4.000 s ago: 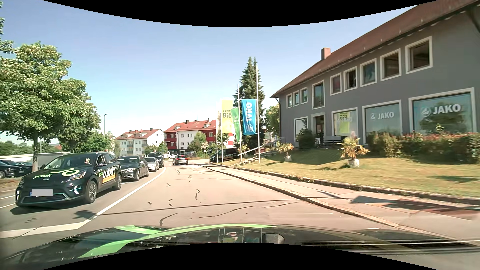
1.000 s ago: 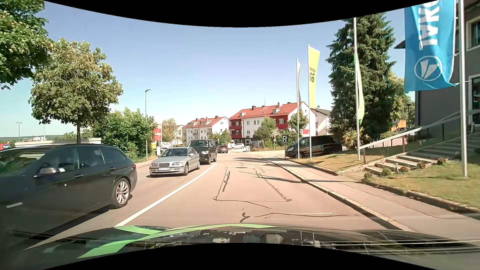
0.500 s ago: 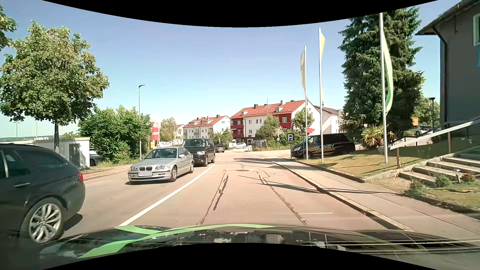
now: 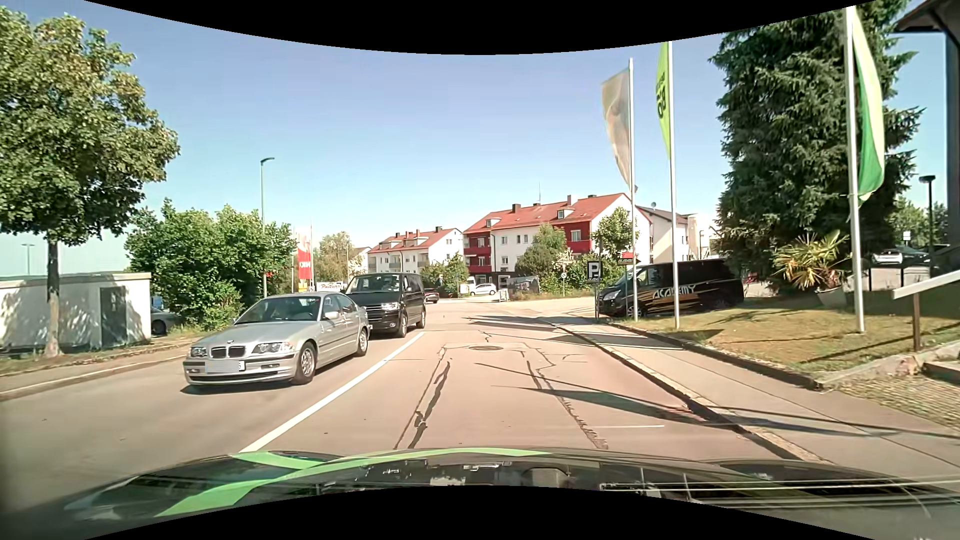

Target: Follow the waypoints while adhering to traffic rules and regulations

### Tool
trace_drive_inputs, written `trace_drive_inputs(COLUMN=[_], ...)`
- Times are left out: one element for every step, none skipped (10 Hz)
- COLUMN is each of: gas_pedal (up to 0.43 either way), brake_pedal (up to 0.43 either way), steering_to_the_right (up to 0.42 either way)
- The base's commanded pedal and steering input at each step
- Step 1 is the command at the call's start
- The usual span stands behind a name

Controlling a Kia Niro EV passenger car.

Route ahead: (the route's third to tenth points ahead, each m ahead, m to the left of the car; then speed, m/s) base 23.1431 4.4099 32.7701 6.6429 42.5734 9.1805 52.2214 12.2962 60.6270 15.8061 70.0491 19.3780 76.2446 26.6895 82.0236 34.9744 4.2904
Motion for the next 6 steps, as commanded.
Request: trace_drive_inputs(gas_pedal=[0.0,0.0,0.0,0.0,0.0,0.0], brake_pedal=[0.0,0.0,0.0,0.0,0.0,0.0], steering_to_the_right=[-0.011,-0.011,-0.01,-0.011,-0.011,-0.012])
